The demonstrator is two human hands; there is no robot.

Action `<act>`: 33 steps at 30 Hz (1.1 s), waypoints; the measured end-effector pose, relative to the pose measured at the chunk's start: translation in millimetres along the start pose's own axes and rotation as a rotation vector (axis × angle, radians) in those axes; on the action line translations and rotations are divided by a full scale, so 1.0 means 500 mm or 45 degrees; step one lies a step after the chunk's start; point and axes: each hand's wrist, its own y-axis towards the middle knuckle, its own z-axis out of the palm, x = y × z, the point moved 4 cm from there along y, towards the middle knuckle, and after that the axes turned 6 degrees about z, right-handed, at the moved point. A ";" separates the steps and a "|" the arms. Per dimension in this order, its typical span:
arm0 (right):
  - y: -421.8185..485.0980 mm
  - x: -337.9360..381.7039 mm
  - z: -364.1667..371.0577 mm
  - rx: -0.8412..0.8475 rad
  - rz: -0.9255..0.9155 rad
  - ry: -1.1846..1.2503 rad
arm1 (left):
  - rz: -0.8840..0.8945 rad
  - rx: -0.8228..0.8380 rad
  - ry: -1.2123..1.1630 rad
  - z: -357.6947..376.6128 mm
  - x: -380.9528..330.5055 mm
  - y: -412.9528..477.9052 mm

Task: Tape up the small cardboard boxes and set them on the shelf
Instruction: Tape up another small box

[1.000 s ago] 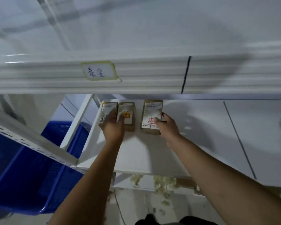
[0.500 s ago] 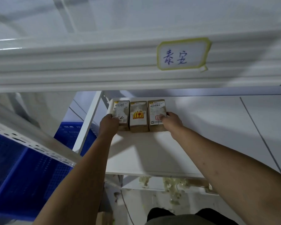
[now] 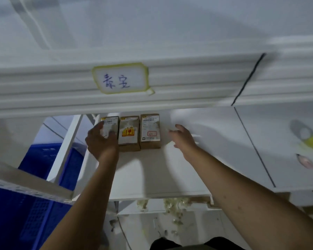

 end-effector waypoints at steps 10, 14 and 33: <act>-0.157 -0.057 -0.439 0.102 -0.134 0.235 | 0.303 0.895 -0.491 0.334 -0.359 -0.418; -0.214 -0.122 -0.659 -0.020 -0.100 0.214 | 0.227 1.040 -0.589 0.431 -0.465 -0.612; -0.182 -0.280 -1.280 -0.432 -0.034 0.378 | 0.116 1.374 -0.628 0.861 -0.829 -1.081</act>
